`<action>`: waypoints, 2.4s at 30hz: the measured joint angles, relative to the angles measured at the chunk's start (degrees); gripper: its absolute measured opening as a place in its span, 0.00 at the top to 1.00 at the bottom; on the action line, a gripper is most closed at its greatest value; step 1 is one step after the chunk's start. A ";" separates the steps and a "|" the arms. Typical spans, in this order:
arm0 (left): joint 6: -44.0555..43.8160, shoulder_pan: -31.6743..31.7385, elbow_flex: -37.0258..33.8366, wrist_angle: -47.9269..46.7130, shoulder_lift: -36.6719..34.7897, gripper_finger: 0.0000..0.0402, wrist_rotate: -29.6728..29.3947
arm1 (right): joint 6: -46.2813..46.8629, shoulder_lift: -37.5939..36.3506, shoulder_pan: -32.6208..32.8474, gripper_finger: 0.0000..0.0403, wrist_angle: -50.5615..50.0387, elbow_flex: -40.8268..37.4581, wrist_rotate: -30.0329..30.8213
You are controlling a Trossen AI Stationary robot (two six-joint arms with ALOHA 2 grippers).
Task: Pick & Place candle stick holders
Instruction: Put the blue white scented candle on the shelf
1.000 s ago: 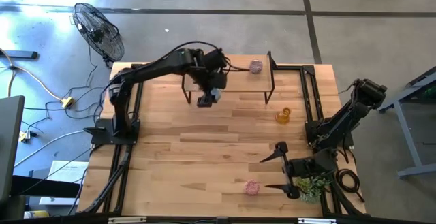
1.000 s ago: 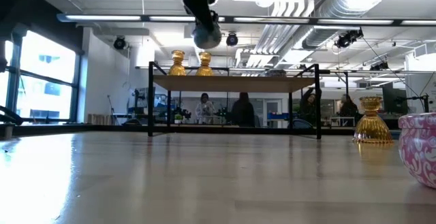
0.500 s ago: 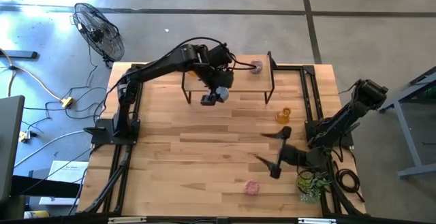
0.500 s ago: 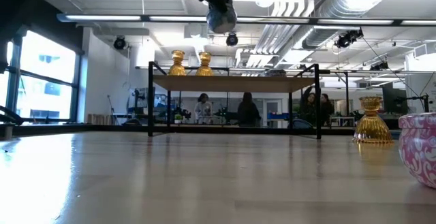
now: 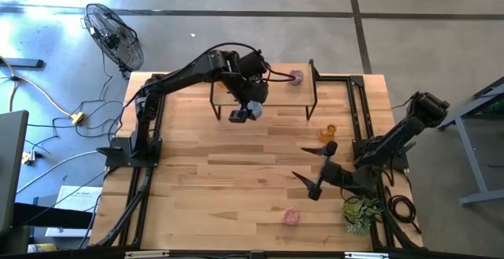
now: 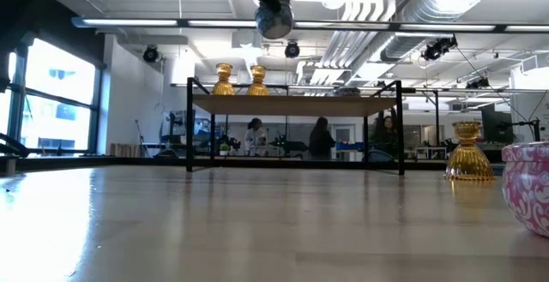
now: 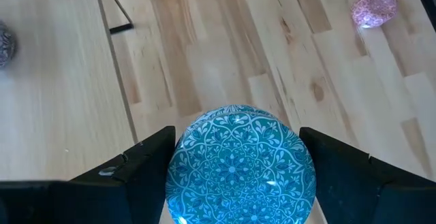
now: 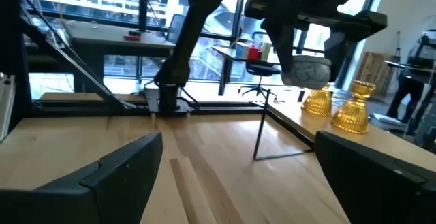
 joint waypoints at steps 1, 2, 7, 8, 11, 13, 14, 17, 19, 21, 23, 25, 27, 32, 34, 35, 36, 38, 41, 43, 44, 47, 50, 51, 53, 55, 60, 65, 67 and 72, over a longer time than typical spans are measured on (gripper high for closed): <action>0.40 0.00 0.00 0.04 0.00 0.30 0.00 | 0.08 0.00 -0.48 0.06 0.02 0.00 -0.57; 0.76 0.02 0.00 0.17 0.00 0.30 -0.02 | 0.14 0.00 -1.03 0.06 0.02 0.00 -1.27; 1.32 0.77 -0.02 1.12 1.39 0.30 -0.25 | 0.95 0.00 -2.73 0.06 0.00 0.00 -5.07; 1.32 0.96 -0.02 1.12 2.01 0.30 -0.24 | 0.97 0.00 -2.86 0.06 0.00 0.00 -5.74; 1.31 1.74 -0.04 0.30 3.81 0.30 -0.06 | 0.94 0.00 -2.91 0.06 -0.03 0.00 -6.44; 2.12 1.73 -0.07 0.13 4.63 0.30 -0.50 | 0.41 0.00 -2.89 0.06 -0.35 0.00 -6.37; 2.78 1.73 -0.07 0.35 4.77 0.30 -0.77 | 0.40 0.00 -2.89 0.06 -0.55 0.00 -6.25; 4.46 1.68 -0.07 1.58 4.83 0.30 -2.03 | 0.54 0.00 -2.89 0.06 -0.99 0.00 -6.40; 4.98 1.66 -0.04 3.35 4.83 0.30 -3.67 | 0.75 0.00 -2.89 0.06 -1.36 0.00 -6.39; 5.05 1.94 -0.04 4.28 4.83 0.30 -5.20 | 1.62 0.00 -2.89 0.06 -1.94 0.00 -6.38; 5.48 2.68 0.10 4.30 4.83 0.30 -5.40 | 1.75 0.00 -2.89 0.06 -2.28 0.00 -6.40; 5.65 3.70 0.11 4.75 4.84 0.30 -5.58 | 2.03 0.00 -2.89 0.06 -2.60 0.00 -6.38; 5.83 4.51 0.24 6.94 5.50 0.30 -5.44 | 2.01 0.00 -2.89 0.06 -2.58 0.00 -6.40; 5.59 6.93 0.36 9.31 6.48 0.30 -2.18 | 2.15 0.00 -2.89 0.06 -3.11 0.00 -6.42; 5.17 7.88 0.29 9.67 6.92 0.30 -1.39 | 2.19 0.00 -2.89 0.06 -3.21 0.00 -6.38; 5.01 8.18 0.18 9.29 7.32 0.30 -1.14 | 2.19 0.00 -2.89 0.06 -3.28 0.00 -6.40; 5.05 8.18 0.20 9.52 7.88 0.30 -0.59 | 2.19 0.00 -2.89 0.06 -3.44 0.00 -6.40; 5.41 8.29 0.20 9.69 8.52 0.30 0.26 | 2.15 0.00 -2.89 0.06 -3.50 0.00 -6.42; 6.29 8.29 0.20 10.05 9.47 0.30 -0.45 | 2.83 0.00 -2.89 0.06 -4.51 0.00 -6.40; 6.47 8.35 0.20 9.75 10.28 0.30 -0.60 | 3.07 0.00 -2.89 0.06 -4.91 0.00 -6.40; 6.49 8.39 0.20 10.16 10.63 0.30 -0.95 | 3.09 0.00 -2.89 0.06 -5.15 0.00 -6.39; 6.65 8.44 0.17 10.30 10.85 0.30 -2.84 | 3.29 0.00 -2.89 0.06 -5.51 0.00 -6.41; 6.91 8.52 0.28 11.61 11.17 0.29 -4.39 | 3.28 0.00 -2.89 0.06 -5.59 0.00 -6.40; 6.91 8.83 0.20 11.10 11.26 0.28 -4.33 | 3.28 0.00 -2.89 0.06 -5.64 0.00 -6.40; 6.91 8.85 0.17 11.19 11.37 0.28 -3.41 | 3.28 0.00 -2.89 0.06 -5.62 0.00 -6.39; 6.91 8.85 0.28 11.97 11.78 0.28 -3.03 | 3.28 0.00 -2.89 0.06 -5.64 0.00 -6.40; 6.49 8.79 0.20 13.69 12.00 0.28 -6.03 | 3.46 0.00 -2.89 0.06 -6.20 0.00 -6.42; 6.47 8.79 0.20 14.55 12.00 0.28 -6.08 | 4.67 0.00 -2.89 0.06 -7.44 0.00 -6.45; 6.45 8.79 0.20 14.54 12.00 0.28 -6.10 | 5.36 0.00 -2.89 0.06 -7.80 0.00 -6.83; 6.01 8.60 0.20 15.38 12.00 0.27 -6.26 | 6.08 0.00 -2.89 0.06 -8.21 0.00 -7.52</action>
